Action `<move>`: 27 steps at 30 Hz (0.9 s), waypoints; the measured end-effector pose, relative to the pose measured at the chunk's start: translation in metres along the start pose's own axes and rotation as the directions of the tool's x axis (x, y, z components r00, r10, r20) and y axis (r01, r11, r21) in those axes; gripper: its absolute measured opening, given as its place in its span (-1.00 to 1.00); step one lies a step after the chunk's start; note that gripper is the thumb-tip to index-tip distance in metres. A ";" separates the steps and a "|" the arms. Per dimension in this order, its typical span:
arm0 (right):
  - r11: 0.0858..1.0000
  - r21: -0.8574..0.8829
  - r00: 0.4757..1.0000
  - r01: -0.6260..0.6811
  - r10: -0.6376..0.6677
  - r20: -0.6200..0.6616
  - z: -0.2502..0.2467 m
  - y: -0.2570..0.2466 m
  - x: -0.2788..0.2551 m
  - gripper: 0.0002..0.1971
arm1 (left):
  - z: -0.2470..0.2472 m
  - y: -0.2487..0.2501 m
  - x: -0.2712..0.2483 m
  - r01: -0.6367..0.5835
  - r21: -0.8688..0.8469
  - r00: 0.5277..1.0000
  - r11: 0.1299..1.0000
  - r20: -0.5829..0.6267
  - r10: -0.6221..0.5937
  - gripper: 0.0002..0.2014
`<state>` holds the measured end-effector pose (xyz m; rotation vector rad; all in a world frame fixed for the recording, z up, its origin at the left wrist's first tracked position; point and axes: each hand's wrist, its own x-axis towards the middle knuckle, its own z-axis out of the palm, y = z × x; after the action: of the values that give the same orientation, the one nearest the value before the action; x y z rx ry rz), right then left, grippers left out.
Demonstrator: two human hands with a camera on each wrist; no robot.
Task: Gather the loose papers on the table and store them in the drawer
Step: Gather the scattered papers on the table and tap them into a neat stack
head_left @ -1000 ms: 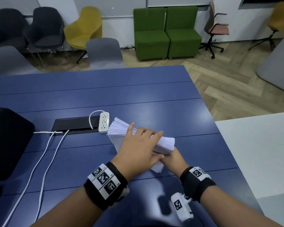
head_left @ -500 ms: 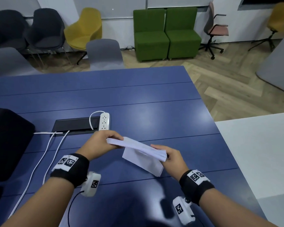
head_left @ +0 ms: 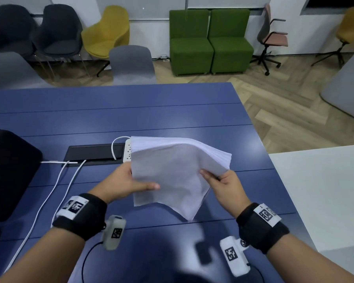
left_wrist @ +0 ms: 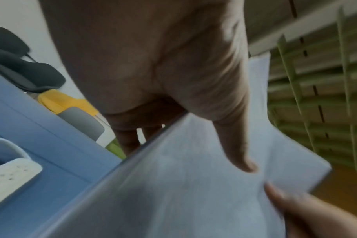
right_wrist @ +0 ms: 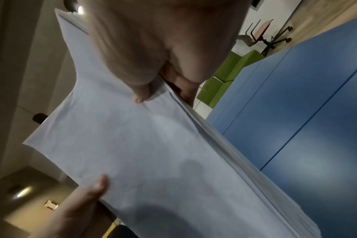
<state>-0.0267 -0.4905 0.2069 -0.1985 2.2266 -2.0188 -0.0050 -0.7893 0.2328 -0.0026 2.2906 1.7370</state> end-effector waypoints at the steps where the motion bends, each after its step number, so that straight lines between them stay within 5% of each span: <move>1: 1.000 -0.004 1.000 0.004 -0.004 0.003 0.001 -0.001 0.000 -0.77 | 0.006 -0.006 0.000 0.022 -0.008 0.999 1.000 -0.027 -0.023 -0.54; 4: 0.989 -0.122 0.996 0.086 -0.090 -0.027 0.008 0.004 -0.003 -0.71 | 0.026 -0.028 0.003 0.020 -0.052 0.970 0.998 -0.240 -0.032 -0.78; 9: 0.961 -0.263 0.992 0.087 -0.107 -0.062 0.018 0.029 -0.010 -0.81 | 0.059 -0.068 0.002 0.062 -0.155 0.916 0.986 -0.383 -0.118 -0.81; 13: 0.929 -0.339 0.988 -0.151 0.139 -0.060 0.022 0.061 -0.021 -0.81 | 0.073 -0.103 -0.003 0.215 -0.062 0.925 0.975 -0.308 -0.223 -0.47; 16: 0.922 -0.283 0.964 -0.264 0.245 -0.100 0.022 0.070 -0.015 -0.90 | 0.069 -0.104 0.001 0.203 -0.127 0.916 0.971 -0.325 -0.234 -0.52; 21: 0.930 -0.301 0.977 -0.211 0.195 -0.081 0.022 0.068 -0.006 -0.86 | 0.065 -0.090 0.003 0.159 -0.143 0.888 0.977 -0.411 -0.205 -0.85; 24: 0.926 -0.370 0.997 -0.074 0.065 -0.036 0.022 0.069 -0.011 -0.87 | 0.069 -0.091 -0.001 0.040 -0.187 0.875 0.982 -0.468 -0.125 -0.81; 27: 0.919 -0.367 0.990 -0.143 0.133 -0.053 0.023 0.079 -0.015 -0.86 | 0.071 -0.104 -0.001 0.136 -0.178 0.875 0.975 -0.440 -0.203 -0.81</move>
<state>-0.0087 -0.5028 0.1263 -0.0466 2.5416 -1.5251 0.0276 -0.7514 0.1170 -0.6928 2.3665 1.9600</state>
